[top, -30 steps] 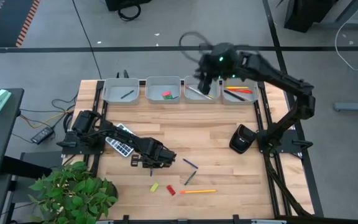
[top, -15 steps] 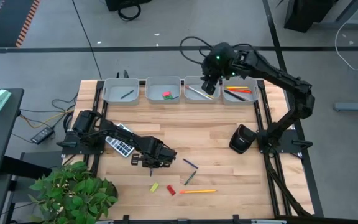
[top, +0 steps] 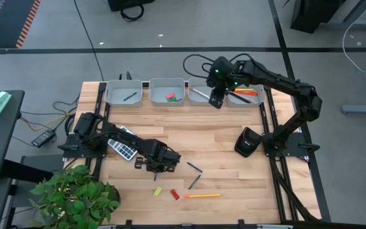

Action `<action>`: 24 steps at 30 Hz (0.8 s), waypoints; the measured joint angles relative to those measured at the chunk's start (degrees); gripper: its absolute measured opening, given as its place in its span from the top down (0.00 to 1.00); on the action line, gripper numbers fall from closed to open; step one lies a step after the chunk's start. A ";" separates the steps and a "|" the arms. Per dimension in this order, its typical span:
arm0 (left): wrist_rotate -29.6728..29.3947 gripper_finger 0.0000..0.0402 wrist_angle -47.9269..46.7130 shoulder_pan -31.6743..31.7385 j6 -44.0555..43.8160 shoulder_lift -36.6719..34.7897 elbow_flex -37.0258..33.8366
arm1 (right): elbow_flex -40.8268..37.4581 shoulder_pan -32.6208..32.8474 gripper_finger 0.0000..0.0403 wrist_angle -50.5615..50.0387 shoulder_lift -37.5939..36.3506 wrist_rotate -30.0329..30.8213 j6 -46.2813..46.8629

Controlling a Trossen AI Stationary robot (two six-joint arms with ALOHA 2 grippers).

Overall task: Sort crayons/erasers/pens/pencils in bins
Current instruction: Put the left blue crayon into the gray bin

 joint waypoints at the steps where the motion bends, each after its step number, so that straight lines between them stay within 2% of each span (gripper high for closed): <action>1: 0.03 0.89 -0.22 0.13 1.19 -0.65 -0.01 | 0.30 0.03 0.69 -0.38 0.00 -0.50 0.01; 15: 0.69 0.87 -3.78 5.41 14.47 -4.59 0.69 | 0.53 -0.13 0.69 0.25 -0.38 -0.98 -4.49; 24: 0.86 0.91 -4.48 9.64 15.54 -7.23 1.08 | 0.53 -1.60 0.69 3.81 -0.39 -1.03 -6.10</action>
